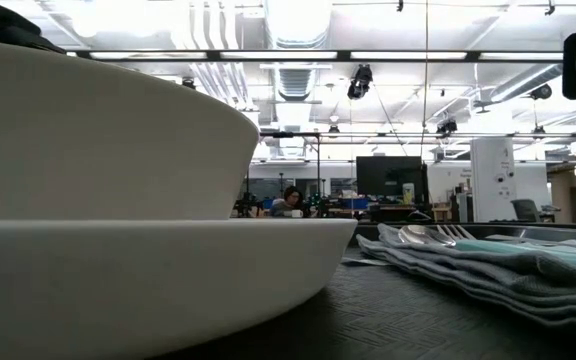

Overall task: Set up tray
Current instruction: Return to Home Position

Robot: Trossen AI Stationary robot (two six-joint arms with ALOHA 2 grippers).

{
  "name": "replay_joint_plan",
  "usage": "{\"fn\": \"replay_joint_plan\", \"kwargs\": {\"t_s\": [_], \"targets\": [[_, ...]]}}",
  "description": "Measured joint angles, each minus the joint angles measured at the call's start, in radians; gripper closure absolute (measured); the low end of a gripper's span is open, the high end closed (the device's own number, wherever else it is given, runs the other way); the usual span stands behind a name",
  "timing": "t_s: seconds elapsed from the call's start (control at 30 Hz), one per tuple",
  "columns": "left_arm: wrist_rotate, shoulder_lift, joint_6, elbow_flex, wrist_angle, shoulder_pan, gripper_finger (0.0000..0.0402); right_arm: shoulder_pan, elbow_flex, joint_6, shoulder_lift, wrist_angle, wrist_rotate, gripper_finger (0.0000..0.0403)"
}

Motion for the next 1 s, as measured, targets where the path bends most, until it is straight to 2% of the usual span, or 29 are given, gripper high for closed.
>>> {"fn": "replay_joint_plan", "kwargs": {"t_s": [0.47,1.0], "targets": [[0.0,0.0,0.0,0.0,0.0,0.0,0.0307,0.0,0.0,0.0,0.0,0.0,0.0,0.0335],[0.0,0.0,0.0,0.001,0.0,0.0,0.0307,0.0,0.0,0.0,0.0,0.0,0.0,0.0316]]}}
